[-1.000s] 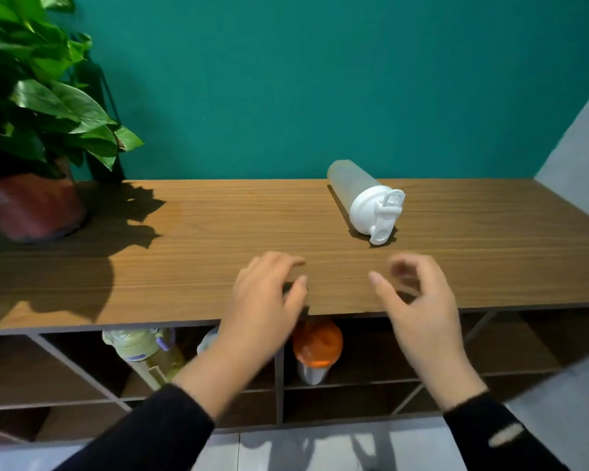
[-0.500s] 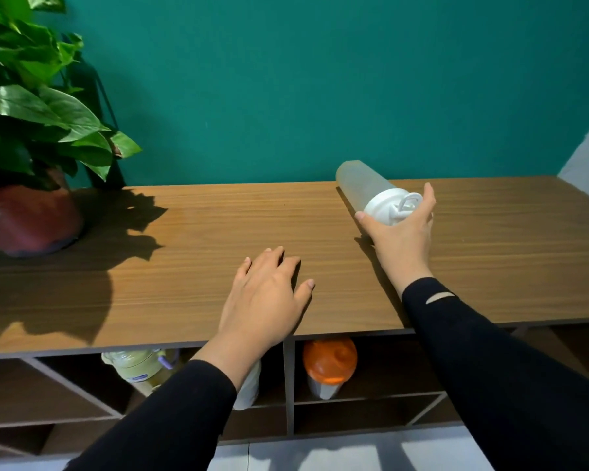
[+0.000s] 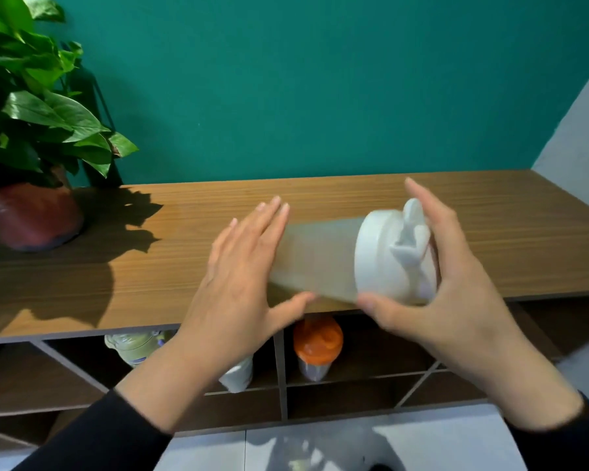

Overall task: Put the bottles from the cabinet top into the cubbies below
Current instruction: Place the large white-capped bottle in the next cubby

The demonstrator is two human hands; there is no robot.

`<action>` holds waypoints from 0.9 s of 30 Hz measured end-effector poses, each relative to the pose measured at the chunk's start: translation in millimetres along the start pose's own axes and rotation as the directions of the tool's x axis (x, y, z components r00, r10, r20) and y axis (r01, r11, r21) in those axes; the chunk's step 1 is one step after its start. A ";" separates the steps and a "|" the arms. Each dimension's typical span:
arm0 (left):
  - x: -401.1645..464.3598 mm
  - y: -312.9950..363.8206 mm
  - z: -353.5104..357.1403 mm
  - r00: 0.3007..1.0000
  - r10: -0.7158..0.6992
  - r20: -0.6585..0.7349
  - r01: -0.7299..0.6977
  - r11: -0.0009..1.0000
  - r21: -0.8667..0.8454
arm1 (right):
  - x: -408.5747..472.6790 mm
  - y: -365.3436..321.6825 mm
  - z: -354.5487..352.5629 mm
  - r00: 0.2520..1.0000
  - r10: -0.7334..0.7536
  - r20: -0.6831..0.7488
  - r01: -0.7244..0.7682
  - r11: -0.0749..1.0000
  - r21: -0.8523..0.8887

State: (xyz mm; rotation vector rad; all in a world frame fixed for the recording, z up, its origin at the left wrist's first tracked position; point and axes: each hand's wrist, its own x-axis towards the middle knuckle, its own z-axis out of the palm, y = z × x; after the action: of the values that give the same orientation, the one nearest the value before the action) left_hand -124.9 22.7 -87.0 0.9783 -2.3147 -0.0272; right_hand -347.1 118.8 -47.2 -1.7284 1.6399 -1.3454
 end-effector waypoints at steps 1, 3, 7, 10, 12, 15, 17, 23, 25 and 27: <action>-6.0 9.2 -6.8 0.998 0.027 0.052 -0.026 1.000 -0.017 | -11.8 -9.1 -5.9 0.999 0.005 0.048 -0.004 1.000 -0.022; -22.0 29.8 -8.9 0.984 0.012 0.178 0.006 0.995 -0.095 | -33.0 -16.8 -13.5 0.996 0.009 0.087 -0.006 0.999 -0.031; -62.2 67.5 23.7 0.952 -0.141 0.273 0.221 0.931 -0.290 | -76.9 2.6 -3.0 0.993 0.113 0.035 -0.118 0.980 0.163; -83.5 90.2 61.1 0.929 -0.199 0.311 0.321 0.852 -0.414 | -107.8 26.7 15.6 0.916 0.401 0.000 -0.338 0.772 0.538; -91.9 104.8 86.0 0.910 -0.211 0.356 0.367 0.807 -0.462 | -118.9 36.3 23.0 0.832 0.554 0.037 -0.486 0.694 0.531; -93.8 116.6 117.5 0.845 -0.217 0.489 0.467 0.746 -0.476 | -119.2 60.3 22.5 0.734 0.678 -0.041 -0.580 0.657 0.481; -90.1 116.8 135.0 0.821 -0.185 0.540 0.496 0.700 -0.514 | -118.0 86.8 26.3 0.741 0.663 -0.108 -0.574 0.708 0.411; -65.1 114.5 169.3 0.725 -0.245 0.643 0.668 0.476 -0.572 | -100.5 165.2 44.8 0.770 0.631 -0.092 -0.545 0.727 0.419; -58.8 109.4 185.2 0.699 -0.260 0.667 0.702 0.429 -0.568 | -92.8 181.5 49.4 0.766 0.636 -0.092 -0.552 0.725 0.412; -52.9 105.7 199.9 0.676 -0.292 0.677 0.727 0.410 -0.550 | -85.9 196.1 52.1 0.758 0.643 -0.104 -0.557 0.723 0.410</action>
State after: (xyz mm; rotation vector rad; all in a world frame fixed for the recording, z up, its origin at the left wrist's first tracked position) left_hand -274.2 91.9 -250.9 1.2261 -1.8460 -1.6396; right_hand -395.0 136.3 -261.5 -0.7236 1.7325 -1.4220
